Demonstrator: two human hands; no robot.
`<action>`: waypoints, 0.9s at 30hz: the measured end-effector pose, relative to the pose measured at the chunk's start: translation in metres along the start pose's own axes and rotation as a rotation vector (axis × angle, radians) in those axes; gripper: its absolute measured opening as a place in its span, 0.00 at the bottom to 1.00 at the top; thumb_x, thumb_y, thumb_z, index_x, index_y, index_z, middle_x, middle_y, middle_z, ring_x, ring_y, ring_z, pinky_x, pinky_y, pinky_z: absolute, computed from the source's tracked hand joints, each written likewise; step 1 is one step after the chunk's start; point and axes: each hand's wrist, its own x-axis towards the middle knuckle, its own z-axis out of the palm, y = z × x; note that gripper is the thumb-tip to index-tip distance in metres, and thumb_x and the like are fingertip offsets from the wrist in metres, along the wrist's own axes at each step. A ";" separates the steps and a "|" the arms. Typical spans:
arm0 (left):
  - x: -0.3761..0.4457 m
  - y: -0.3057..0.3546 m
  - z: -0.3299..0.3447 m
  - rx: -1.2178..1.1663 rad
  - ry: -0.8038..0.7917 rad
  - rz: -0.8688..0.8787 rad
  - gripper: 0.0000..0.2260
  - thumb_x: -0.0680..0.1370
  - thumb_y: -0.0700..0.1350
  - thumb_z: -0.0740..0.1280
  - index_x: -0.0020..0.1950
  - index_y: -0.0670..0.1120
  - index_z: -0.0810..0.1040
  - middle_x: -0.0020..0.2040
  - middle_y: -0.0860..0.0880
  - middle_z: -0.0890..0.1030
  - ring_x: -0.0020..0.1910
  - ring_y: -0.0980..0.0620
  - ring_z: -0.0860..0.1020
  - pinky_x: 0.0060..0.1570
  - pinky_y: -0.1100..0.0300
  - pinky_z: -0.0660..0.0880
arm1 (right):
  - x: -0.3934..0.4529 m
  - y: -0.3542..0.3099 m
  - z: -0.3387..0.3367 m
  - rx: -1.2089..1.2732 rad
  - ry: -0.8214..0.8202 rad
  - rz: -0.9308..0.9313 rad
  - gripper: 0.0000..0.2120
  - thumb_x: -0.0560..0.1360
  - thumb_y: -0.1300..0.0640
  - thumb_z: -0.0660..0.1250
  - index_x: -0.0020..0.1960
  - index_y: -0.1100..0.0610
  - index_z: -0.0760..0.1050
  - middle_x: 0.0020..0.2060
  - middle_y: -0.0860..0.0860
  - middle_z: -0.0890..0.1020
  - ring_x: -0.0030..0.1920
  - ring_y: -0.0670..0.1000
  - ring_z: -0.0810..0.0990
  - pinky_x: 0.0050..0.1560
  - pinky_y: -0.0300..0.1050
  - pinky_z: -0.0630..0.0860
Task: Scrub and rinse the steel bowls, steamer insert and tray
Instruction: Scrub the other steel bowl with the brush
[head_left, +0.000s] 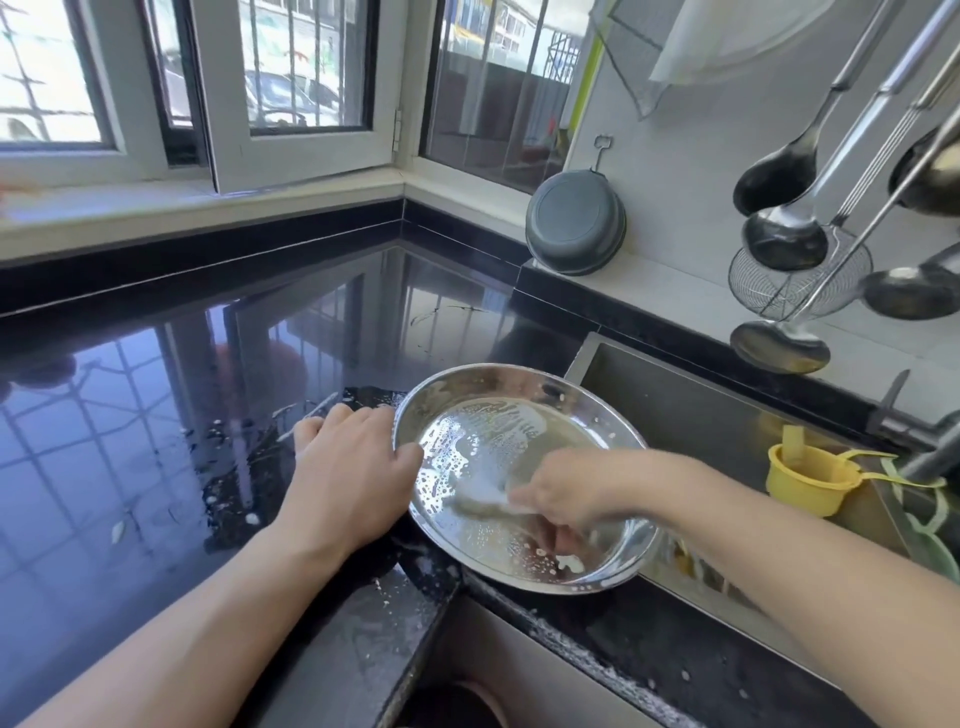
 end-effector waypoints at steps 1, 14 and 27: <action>0.001 0.000 -0.001 0.001 -0.005 -0.001 0.12 0.74 0.53 0.51 0.38 0.50 0.69 0.38 0.54 0.73 0.46 0.50 0.68 0.58 0.52 0.59 | -0.001 0.000 0.001 -0.036 0.003 -0.015 0.20 0.85 0.54 0.56 0.43 0.57 0.82 0.35 0.48 0.84 0.34 0.45 0.80 0.41 0.36 0.75; -0.001 0.000 -0.002 -0.017 0.001 -0.007 0.13 0.74 0.53 0.51 0.37 0.48 0.70 0.36 0.53 0.73 0.45 0.50 0.69 0.58 0.52 0.59 | 0.009 0.052 -0.032 -0.140 0.267 0.225 0.22 0.83 0.39 0.57 0.54 0.56 0.78 0.47 0.51 0.80 0.45 0.53 0.78 0.48 0.49 0.75; 0.001 0.000 0.000 0.014 -0.048 -0.039 0.13 0.74 0.52 0.51 0.39 0.48 0.71 0.38 0.53 0.74 0.47 0.49 0.70 0.58 0.51 0.59 | -0.007 0.032 -0.008 -0.252 0.061 0.004 0.24 0.85 0.43 0.54 0.35 0.51 0.73 0.33 0.47 0.75 0.35 0.49 0.73 0.41 0.48 0.73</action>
